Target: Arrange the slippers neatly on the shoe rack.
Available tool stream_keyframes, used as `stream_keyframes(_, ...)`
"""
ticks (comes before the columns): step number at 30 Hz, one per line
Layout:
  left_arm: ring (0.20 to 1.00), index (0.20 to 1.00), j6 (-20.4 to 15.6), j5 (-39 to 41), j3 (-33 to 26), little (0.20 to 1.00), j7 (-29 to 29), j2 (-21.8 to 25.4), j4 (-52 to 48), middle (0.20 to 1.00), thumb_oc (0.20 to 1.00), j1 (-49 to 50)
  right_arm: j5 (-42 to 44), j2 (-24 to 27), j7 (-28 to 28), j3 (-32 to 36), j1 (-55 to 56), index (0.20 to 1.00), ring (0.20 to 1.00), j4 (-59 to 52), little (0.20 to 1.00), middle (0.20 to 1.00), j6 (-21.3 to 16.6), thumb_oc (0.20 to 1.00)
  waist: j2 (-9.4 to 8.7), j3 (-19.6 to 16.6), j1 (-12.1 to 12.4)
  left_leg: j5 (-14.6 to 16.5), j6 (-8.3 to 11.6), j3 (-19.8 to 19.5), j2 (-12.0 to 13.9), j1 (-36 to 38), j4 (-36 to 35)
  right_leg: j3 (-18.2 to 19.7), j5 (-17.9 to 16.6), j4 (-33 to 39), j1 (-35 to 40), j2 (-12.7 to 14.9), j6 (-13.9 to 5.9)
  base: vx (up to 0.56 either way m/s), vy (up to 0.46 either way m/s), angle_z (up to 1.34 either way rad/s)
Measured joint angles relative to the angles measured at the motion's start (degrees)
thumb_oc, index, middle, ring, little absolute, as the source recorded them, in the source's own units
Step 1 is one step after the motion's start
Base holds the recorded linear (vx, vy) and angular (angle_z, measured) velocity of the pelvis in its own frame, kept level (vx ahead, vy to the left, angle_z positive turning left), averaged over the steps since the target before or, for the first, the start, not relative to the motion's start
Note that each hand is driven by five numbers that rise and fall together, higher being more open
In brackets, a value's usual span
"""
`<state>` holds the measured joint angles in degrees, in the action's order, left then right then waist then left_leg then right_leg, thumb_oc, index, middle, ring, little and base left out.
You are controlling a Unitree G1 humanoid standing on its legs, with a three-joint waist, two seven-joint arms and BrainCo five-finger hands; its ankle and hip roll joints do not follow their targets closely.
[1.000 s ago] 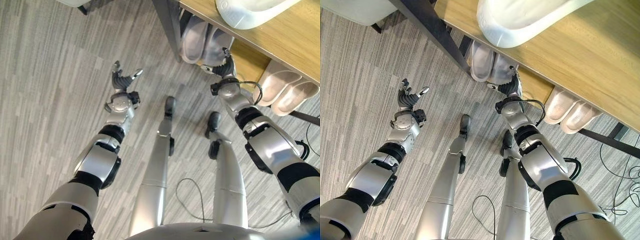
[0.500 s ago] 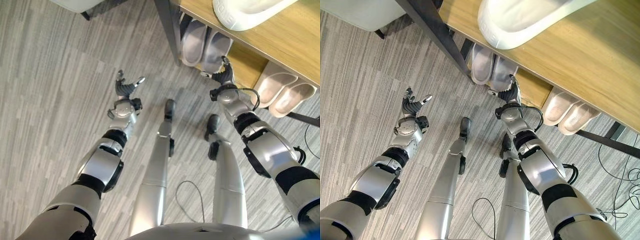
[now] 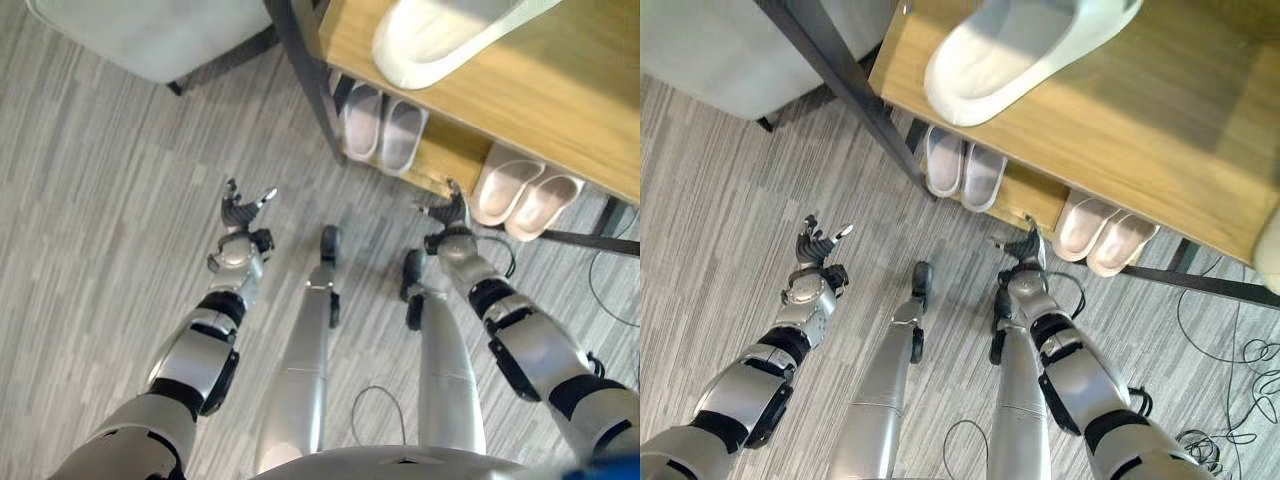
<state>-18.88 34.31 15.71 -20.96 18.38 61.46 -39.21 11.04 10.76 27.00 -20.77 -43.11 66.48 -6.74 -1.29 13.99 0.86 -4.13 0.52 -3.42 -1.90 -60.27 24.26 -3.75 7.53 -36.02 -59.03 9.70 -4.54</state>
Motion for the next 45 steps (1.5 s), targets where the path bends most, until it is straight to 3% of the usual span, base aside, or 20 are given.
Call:
stream_keyframes(13, 1.000, 1.000, 0.90, -6.94, 3.28, 1.000, 3.21, -2.52, -4.52, 1.000, 1.000, 9.70, -1.77, -3.03, -5.27, 2.20, 20.94, 1.000, 1.000, 4.32, 1.000, 1.000, 0.10, 1.000, -0.40, -0.39, -0.43, -0.38, 0.29, 1.28, 0.86, 17.55, -7.09, -0.01, -0.04, 5.90, 16.15, -0.59, 0.06, -0.03, -0.019, -0.04)
stream_keyframes(20, 1.000, 1.000, 2.04, -9.14, 4.45, 1.000, 3.71, -3.00, -5.34, 1.000, 1.000, 12.53, -4.16, -2.36, -6.69, 3.11, 25.70, 1.000, 1.000, 6.55, 1.000, 1.000, 1.34, 1.000, -0.29, -0.54, -0.89, -0.62, 0.37, 1.29, 1.11, 26.14, -10.81, -0.52, -0.12, 9.09, 24.62, -0.79, 0.13, 0.00, -0.055, 0.01)
stream_keyframes(21, 1.000, 1.000, 3.02, -8.80, 4.40, 1.000, 4.89, -0.98, -14.35, 1.000, 1.000, 16.16, -5.19, -1.97, -6.89, 3.68, 26.68, 1.000, 1.000, 5.85, 1.000, 1.000, 1.32, 1.000, -0.14, -1.01, -1.09, -0.95, 0.38, 1.26, 1.12, 27.81, -12.20, -0.56, -0.28, 10.18, 26.17, -0.89, 0.10, 0.00, -0.068, 0.00)
stream_keyframes(23, 1.000, 1.000, -0.88, -15.30, 2.70, 1.000, 7.02, 6.29, -32.18, 1.000, 1.000, 28.08, -6.23, -0.31, -7.08, 7.06, 29.77, 1.000, 1.000, 3.25, 1.000, 1.000, 1.26, 1.000, 1.00, -1.53, -0.76, -1.91, 0.98, 1.12, 1.52, 30.99, -14.15, -1.88, -0.86, 12.26, 29.73, -1.30, 0.09, -0.01, -0.087, 0.12)
stream_keyframes(24, 1.000, 1.000, -0.83, -16.81, 3.75, 1.000, 7.63, 8.44, -32.56, 1.000, 1.000, 30.68, -6.25, 1.21, -7.09, 7.44, 31.43, 1.000, 1.000, 4.20, 1.000, 1.000, 1.41, 1.000, 2.72, -1.92, 0.64, -2.35, 0.74, -0.02, 1.44, 32.81, -14.95, -2.79, -0.86, 13.33, 32.45, -1.35, -0.02, -0.01, -0.073, 0.32)
stream_keyframes(25, 1.000, 1.000, -0.86, -14.85, 0.88, 1.000, 10.06, 9.61, -36.02, 1.000, 1.000, 35.03, -6.40, 1.62, -7.53, 7.75, 32.34, 1.000, 1.000, 5.02, 1.000, 1.000, 1.41, 1.000, 3.04, -2.32, 1.13, -2.05, 1.07, -0.36, 1.40, 34.67, -16.00, -3.29, -0.11, 13.88, 34.14, -1.24, -0.01, 0.00, -0.056, 0.29)
stream_keyframes(27, 1.000, 1.000, -1.02, -9.34, -2.32, 1.000, 12.92, 10.93, -38.13, 1.000, 1.000, 39.46, -7.01, 1.97, -8.20, 7.90, 32.91, 1.000, 1.000, 7.14, 1.000, 1.000, 1.78, 1.000, 3.84, -2.69, 2.92, -1.83, 0.81, -0.59, 1.45, 35.98, -16.62, -3.39, 0.53, 13.92, 35.29, -1.30, -0.04, 0.03, -0.021, 0.10)
stream_keyframes(29, 1.000, 1.000, -0.36, -8.70, -1.68, 1.000, 14.75, 11.53, -38.29, 1.000, 1.000, 40.92, -8.33, 1.61, -9.11, 8.82, 32.85, 1.000, 1.000, 7.68, 1.000, 1.000, 2.05, 1.000, 4.12, -2.73, 3.19, -1.90, 0.87, -0.28, 1.67, 37.16, -17.33, -3.50, 0.84, 13.92, 36.02, -1.24, 0.44, 0.03, -0.018, 0.07)
stream_keyframes(37, 1.000, 1.000, -0.14, -12.70, 4.11, 1.000, 20.19, 12.90, -47.41, 1.000, 1.000, 40.91, -10.92, 1.69, -10.98, 9.23, 36.25, 1.000, 1.000, 8.88, 1.000, 1.000, 3.37, 1.000, 4.34, -4.61, 1.22, -2.62, 1.04, 0.11, 2.30, 44.02, -21.15, -3.31, 0.89, 15.76, 41.88, -1.60, 0.39, 0.05, -0.028, -0.05)
stream_keyframes(45, 1.000, 1.000, 0.73, -15.06, 4.72, 1.000, 23.30, 13.74, -52.21, 1.000, 1.000, 42.83, -12.48, 2.02, -11.82, 10.09, 37.37, 1.000, 1.000, 10.97, 1.000, 1.000, 5.36, 1.000, 6.84, -8.98, 0.08, -3.16, 1.39, 1.34, 3.36, 50.70, -25.19, -3.33, 0.76, 18.53, 47.49, -2.53, 0.26, 0.06, -0.028, -0.06)
